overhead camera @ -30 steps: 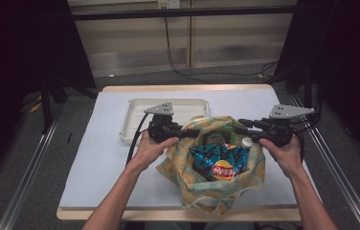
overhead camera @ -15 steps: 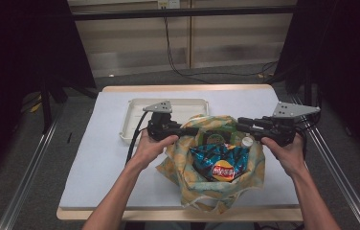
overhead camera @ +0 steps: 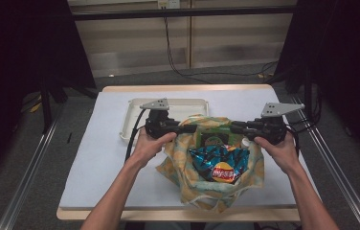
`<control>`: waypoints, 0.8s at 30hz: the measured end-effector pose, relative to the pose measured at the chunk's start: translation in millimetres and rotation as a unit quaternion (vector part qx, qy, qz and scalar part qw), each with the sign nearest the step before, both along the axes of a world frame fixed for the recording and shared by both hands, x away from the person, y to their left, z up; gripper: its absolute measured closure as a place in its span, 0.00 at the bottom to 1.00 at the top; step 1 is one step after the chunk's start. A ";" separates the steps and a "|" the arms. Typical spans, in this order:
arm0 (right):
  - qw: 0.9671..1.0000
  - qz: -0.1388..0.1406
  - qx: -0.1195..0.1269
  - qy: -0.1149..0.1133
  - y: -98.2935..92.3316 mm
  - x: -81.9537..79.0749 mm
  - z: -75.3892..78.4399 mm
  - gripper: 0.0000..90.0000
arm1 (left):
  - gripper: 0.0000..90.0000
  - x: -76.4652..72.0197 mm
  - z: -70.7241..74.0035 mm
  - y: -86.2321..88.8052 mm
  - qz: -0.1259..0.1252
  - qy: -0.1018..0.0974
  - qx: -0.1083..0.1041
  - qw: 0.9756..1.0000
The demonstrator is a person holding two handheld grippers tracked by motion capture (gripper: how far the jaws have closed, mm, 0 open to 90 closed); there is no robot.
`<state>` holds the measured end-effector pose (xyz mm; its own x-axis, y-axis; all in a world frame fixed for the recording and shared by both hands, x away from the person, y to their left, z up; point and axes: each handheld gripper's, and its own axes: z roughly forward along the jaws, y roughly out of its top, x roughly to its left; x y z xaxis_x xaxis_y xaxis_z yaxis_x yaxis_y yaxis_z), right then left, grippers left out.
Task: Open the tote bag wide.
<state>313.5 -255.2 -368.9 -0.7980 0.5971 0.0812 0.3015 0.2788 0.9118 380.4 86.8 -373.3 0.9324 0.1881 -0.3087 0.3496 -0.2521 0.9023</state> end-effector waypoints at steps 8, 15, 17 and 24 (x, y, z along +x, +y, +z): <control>1.000 0.019 -0.002 -0.009 0.5 -8.5 2.8 1.00 | 0.80 5.2 13.4 3.5 0.033 -0.015 -0.020 0.999; 0.999 0.026 0.007 -0.017 -3.3 -17.2 2.2 1.00 | 0.98 18.1 2.3 9.0 0.093 0.016 -0.005 0.995; 0.999 0.026 0.008 -0.018 -5.1 -19.1 1.1 1.00 | 0.98 20.6 -7.2 9.6 0.111 0.032 0.021 0.993; 0.999 0.028 0.021 -0.019 -8.1 -22.6 -1.9 1.00 | 0.99 12.7 -37.4 12.8 0.123 0.063 0.093 0.986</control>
